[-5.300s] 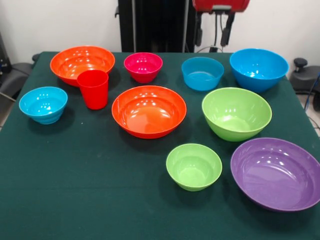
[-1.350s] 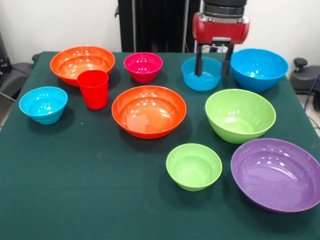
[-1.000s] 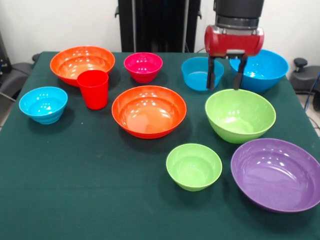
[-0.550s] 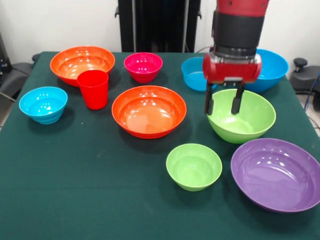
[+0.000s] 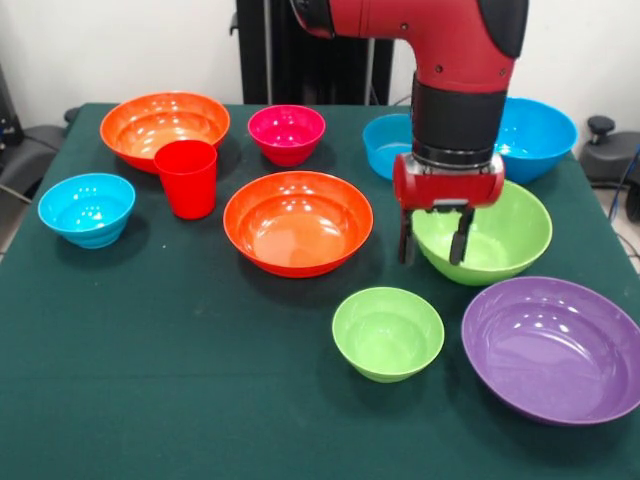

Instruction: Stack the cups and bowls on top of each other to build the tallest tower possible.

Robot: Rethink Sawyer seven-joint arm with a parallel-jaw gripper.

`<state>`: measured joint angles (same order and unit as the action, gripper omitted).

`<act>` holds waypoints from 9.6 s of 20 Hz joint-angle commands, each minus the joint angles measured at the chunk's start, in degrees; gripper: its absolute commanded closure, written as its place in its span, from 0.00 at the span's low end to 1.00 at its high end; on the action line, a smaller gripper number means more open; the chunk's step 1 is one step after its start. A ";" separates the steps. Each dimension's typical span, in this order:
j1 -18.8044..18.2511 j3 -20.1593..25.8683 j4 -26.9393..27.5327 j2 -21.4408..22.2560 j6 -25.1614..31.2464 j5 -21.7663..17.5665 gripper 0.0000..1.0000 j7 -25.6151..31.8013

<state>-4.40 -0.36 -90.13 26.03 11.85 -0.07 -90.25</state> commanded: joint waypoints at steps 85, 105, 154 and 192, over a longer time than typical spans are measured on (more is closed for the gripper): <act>1.09 0.12 -13.80 -2.58 -20.08 -10.19 0.00 -7.33; 2.90 -0.49 -20.26 7.31 -13.15 -8.41 0.00 -8.03; -0.82 1.92 -11.05 -2.86 -16.90 -11.67 1.00 -6.19; -19.99 22.10 -2.77 20.92 23.41 -7.47 1.00 12.29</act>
<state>-20.87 12.82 -97.74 50.88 29.89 -3.70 -90.25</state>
